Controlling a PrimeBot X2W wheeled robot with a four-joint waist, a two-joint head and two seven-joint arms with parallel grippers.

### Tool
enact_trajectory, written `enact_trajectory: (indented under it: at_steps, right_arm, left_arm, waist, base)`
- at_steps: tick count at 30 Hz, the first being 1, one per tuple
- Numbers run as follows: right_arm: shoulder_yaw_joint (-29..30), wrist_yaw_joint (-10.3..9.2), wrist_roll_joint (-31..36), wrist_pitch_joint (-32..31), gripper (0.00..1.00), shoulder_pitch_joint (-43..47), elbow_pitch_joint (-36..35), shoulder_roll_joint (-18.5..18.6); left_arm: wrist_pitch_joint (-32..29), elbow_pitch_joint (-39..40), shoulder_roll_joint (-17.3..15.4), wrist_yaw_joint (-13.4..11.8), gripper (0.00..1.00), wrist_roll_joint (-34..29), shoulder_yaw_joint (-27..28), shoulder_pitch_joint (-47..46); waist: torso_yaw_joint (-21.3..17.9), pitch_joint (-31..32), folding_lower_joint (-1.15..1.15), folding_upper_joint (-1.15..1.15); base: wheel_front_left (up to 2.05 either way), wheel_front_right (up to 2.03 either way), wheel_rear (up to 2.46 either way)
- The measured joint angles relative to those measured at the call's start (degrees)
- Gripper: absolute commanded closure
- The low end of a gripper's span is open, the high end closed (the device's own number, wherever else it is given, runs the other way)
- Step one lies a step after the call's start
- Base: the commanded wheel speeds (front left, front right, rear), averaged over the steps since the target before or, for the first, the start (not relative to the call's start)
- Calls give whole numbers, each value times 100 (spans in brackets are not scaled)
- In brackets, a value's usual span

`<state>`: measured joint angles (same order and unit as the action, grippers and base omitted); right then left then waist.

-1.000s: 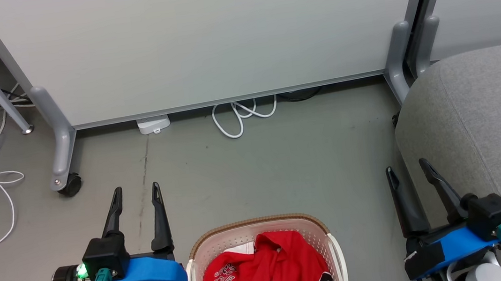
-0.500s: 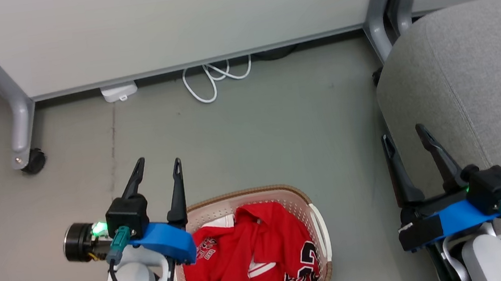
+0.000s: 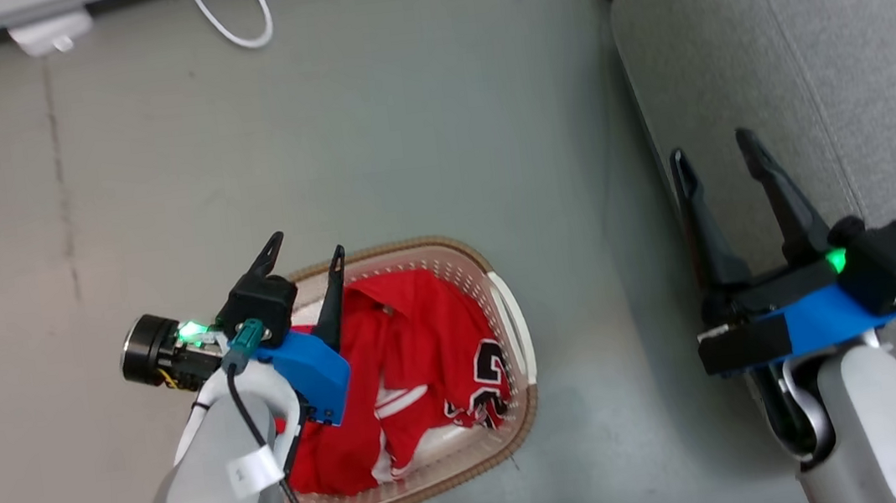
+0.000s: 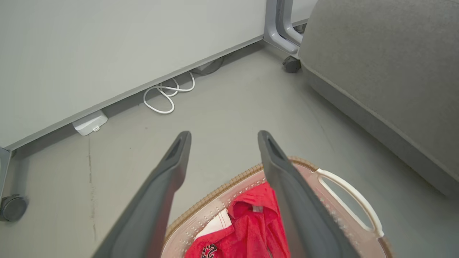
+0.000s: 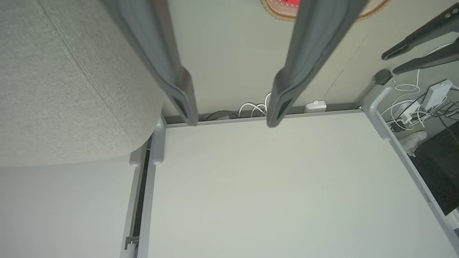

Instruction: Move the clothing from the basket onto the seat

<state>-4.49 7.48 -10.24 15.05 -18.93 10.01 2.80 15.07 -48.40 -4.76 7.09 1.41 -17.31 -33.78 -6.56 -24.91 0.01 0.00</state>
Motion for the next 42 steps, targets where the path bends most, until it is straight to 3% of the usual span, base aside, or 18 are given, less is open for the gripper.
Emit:
enact_trajectory:
  at_steps: [15,24,30,39,40,41,42]
  right_arm:
    - [-85,0,-78,0,0,-814,-303,1]
    - [-24,1,-75,0,0,-1037,-469,2]
    - [-11,1,-93,0,0,-1109,-605,1]
    - [-3,0,-149,0,0,-1152,-745,1]
    - [-5,1,-151,0,0,-1153,-748,1]
    - [-8,1,-151,0,0,-1155,-749,2]
    - [-10,1,-152,0,0,-1156,-749,1]
  left_arm:
    - [-122,-2135,40,35,0,232,-1074,-1357]
    - [-576,-2454,-99,35,0,581,-1466,-1767]
    - [-914,-2515,-303,-8,0,609,-1553,-1973]
    - [-1050,-2538,-323,-31,0,613,-1684,-2177]
    - [-1071,-2539,-323,-31,66,611,-1694,-2182]
    - [-1061,-2541,-324,-30,100,619,-1696,-2182]
    - [-1036,-2543,-331,-30,100,614,-1716,-2183]
  waist:
    - [-334,-1507,0,0]
    - [-490,-2386,0,0]
    - [-578,-2781,0,0]
    - [-640,-3187,0,0]
    - [-642,-3202,-1,0]
    - [-645,-3212,-1,0]
    - [-646,-3214,-1,0]
  base:
    - [0,0,0]
    - [0,0,0]
    - [0,0,0]
    - [0,0,0]
    - [0,0,0]
    - [0,0,0]
    - [0,0,0]
